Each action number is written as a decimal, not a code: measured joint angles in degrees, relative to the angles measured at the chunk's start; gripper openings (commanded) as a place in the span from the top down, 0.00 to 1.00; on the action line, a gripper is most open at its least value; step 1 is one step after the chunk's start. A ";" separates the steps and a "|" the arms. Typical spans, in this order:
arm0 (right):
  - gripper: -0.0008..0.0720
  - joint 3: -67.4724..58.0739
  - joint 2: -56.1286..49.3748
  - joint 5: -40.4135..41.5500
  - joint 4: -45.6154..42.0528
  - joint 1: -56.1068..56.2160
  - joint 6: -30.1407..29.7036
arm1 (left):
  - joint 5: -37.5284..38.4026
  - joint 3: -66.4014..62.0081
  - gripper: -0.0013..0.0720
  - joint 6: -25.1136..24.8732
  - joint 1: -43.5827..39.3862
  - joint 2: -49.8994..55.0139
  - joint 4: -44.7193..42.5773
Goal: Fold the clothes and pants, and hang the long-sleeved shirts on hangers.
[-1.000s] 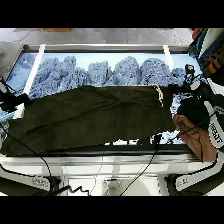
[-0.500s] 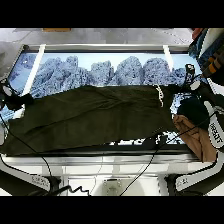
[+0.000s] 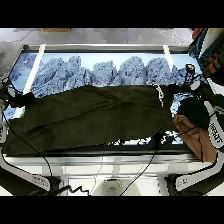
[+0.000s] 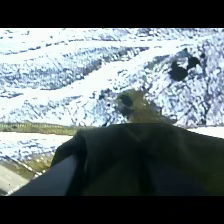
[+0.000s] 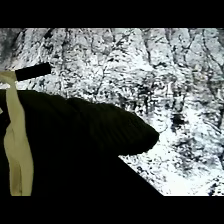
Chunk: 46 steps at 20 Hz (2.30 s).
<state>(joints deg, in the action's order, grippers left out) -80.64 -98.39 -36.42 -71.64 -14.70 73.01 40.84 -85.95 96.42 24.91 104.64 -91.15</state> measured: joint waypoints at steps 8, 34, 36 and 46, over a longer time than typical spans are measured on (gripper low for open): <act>0.94 -0.02 0.00 -0.39 0.13 0.00 0.00 | 1.33 0.00 0.96 1.14 0.07 -2.40 -0.76; 0.94 0.00 -0.02 8.59 9.84 0.04 0.04 | -13.60 26.95 0.96 -12.13 -9.81 -36.48 -9.40; 0.95 0.00 -0.02 8.63 9.86 0.04 0.04 | -13.53 39.30 0.96 -12.24 -10.49 -45.55 -7.02; 0.94 0.00 0.00 8.98 8.70 0.04 0.02 | -0.02 65.18 0.26 -8.09 -10.99 -87.76 -0.79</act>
<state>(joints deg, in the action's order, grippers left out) -80.64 -98.39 -27.44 -62.94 -14.66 73.03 40.82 -20.78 88.33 13.91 16.88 -91.94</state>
